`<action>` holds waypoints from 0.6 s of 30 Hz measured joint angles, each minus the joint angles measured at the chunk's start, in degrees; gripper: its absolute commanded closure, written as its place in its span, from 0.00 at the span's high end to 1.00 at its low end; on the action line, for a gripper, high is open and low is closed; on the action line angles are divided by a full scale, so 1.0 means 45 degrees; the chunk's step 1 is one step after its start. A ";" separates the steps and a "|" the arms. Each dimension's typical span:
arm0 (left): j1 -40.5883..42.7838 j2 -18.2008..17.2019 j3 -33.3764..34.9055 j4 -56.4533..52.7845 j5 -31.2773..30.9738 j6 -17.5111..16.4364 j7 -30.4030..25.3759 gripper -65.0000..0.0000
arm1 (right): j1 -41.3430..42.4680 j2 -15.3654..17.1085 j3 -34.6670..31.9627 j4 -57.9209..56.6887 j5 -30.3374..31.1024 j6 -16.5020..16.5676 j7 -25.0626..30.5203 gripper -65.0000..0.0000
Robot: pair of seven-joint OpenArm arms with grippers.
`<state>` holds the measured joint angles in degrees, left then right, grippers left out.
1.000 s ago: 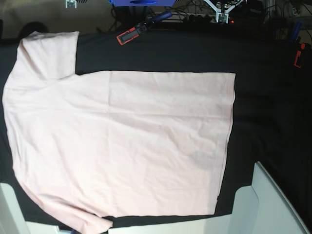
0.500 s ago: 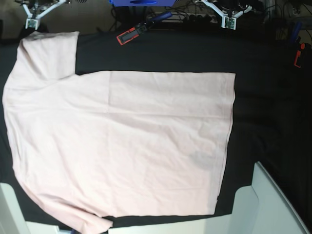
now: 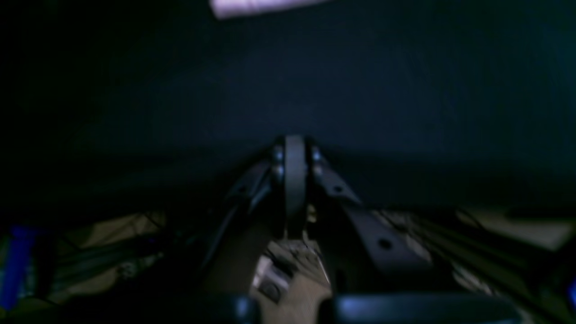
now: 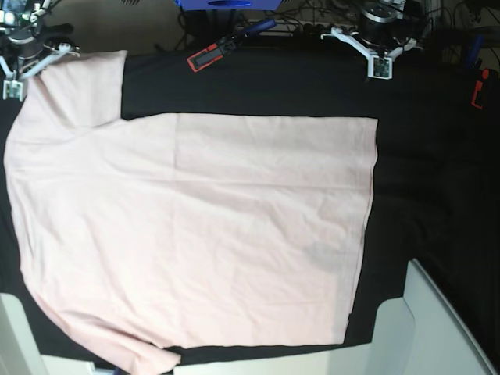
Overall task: Fold the T-shirt properly
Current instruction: 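Lower both grippers toward the shoulder edge of the pink T-shirt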
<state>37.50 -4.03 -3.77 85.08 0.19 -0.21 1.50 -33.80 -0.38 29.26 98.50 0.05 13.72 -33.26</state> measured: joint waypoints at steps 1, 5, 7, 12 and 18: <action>-0.0058 -0.0024 -0.0185 0.0005 0.0005 0.0073 -0.0005 0.00 | 0.0189 -0.0165 0.0262 0.0000 -0.0005 0.0423 -0.0019 0.17; -0.0272 -0.0058 -0.0923 -0.0005 0.0015 0.0044 0.0039 0.00 | 0.1122 -0.0631 0.1724 0.0034 -0.0049 0.2191 -0.1103 0.21; -0.0316 -0.0058 -0.1127 0.0000 0.0015 0.0044 0.0024 0.00 | 0.1681 -0.0597 0.2511 0.0155 -0.0087 0.3021 -0.1773 0.24; -0.0340 -0.0053 -0.1127 0.0000 0.0015 0.0044 0.0049 0.00 | 0.3016 -0.0588 0.4051 0.0583 -0.0107 0.5994 -0.4177 0.43; -0.0554 -0.0058 -0.1069 -0.0019 0.0015 0.0005 0.0000 0.00 | 0.3745 -0.0544 0.5144 0.1166 -0.0146 0.5819 -0.5440 0.53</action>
<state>35.00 -4.29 -8.58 84.99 0.25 -0.19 1.50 -16.95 -2.83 52.40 103.74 -0.60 39.90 -57.74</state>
